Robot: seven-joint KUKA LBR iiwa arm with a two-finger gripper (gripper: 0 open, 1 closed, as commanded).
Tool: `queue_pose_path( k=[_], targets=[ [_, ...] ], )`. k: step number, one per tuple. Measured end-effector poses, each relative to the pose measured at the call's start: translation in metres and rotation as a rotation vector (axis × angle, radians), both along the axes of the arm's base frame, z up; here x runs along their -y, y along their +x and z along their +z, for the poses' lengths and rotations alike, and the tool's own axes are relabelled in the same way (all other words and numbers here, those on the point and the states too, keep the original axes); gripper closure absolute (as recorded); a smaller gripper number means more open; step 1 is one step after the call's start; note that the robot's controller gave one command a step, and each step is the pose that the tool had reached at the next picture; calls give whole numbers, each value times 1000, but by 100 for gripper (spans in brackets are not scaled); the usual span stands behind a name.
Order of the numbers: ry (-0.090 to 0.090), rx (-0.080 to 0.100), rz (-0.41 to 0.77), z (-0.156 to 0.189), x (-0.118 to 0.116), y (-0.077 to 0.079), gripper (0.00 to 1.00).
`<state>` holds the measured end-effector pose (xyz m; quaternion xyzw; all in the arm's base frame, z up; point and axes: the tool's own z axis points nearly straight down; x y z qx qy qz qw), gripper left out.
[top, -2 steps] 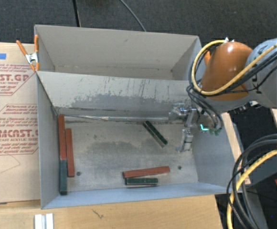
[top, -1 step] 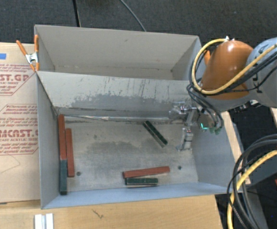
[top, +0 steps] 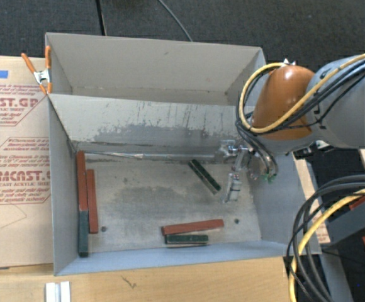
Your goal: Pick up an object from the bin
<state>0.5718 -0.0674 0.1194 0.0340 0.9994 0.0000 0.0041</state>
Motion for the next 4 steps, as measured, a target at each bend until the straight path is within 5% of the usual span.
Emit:
queue_pose_path(
  k=[1, 2, 3, 4],
  targets=[
    [2, -6, -141, -46, 9, -6, 0],
    [2, -5, -60, -49, -60, 5, 100],
    [1, -5, -60, -49, -60, 5, 100],
    [1, -9, -161, 159, -66, 3, 100]
  ],
)
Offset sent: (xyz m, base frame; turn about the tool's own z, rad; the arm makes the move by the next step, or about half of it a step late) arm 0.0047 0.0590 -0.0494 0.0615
